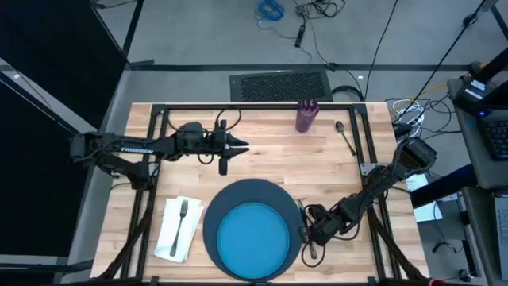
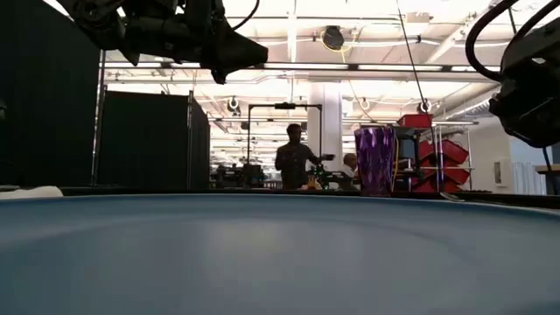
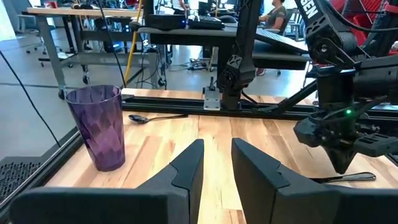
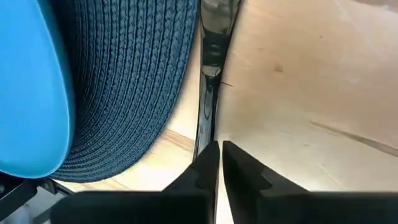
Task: Set table place
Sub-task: Move the table knife beside the placemat
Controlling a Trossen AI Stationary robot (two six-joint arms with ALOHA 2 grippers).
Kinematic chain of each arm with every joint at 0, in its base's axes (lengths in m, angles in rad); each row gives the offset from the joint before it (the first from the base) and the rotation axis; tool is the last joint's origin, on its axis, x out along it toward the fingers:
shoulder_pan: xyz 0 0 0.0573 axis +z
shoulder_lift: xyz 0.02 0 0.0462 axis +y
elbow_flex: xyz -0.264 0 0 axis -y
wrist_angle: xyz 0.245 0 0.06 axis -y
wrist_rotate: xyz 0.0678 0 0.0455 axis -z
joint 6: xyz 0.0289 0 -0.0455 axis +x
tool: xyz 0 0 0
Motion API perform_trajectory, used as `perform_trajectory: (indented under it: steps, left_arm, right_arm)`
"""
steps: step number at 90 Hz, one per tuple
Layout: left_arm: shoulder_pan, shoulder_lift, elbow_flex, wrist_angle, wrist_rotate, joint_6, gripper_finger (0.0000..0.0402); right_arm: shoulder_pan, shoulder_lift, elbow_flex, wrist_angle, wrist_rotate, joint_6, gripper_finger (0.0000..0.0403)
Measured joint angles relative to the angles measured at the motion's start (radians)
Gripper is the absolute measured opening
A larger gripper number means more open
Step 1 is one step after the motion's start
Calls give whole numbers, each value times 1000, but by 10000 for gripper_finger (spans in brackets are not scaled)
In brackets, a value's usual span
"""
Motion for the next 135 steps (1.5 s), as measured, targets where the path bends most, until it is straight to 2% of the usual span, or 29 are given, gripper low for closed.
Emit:
perform_trajectory:
  steps: [68,135]
  left_arm:
    - [0,0,0,0,-1,0,68]
    - [0,0,0,-2,-2,-1,68]
  right_arm:
    - [67,15,0,1,-23,105,0]
    - [63,54,0,94,-30,79,0]
